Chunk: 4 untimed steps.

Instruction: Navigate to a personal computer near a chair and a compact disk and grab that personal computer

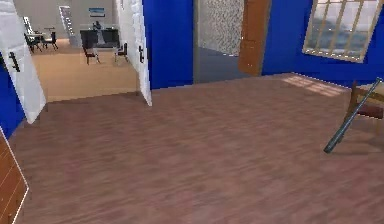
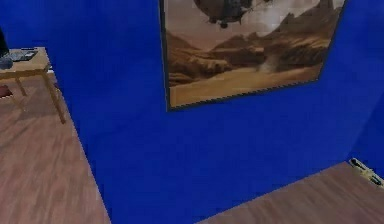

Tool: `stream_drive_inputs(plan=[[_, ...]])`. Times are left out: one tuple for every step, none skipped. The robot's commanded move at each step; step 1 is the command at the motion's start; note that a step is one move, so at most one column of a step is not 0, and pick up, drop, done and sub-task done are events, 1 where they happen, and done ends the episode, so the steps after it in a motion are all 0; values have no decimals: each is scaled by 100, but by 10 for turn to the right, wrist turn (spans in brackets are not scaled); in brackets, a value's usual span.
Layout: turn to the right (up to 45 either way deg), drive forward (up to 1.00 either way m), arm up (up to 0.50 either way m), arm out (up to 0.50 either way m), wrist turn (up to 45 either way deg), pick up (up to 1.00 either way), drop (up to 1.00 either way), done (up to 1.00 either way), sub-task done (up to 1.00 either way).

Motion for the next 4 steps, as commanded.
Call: stream_drive_inputs(plan=[[0,40,0,0,0,0,0,0,0],[240,0,0,0,0,0,0,0,0],[0,55,0,0,0,0,0,0,0],[420,0,0,0,0,0,0,0,0]])
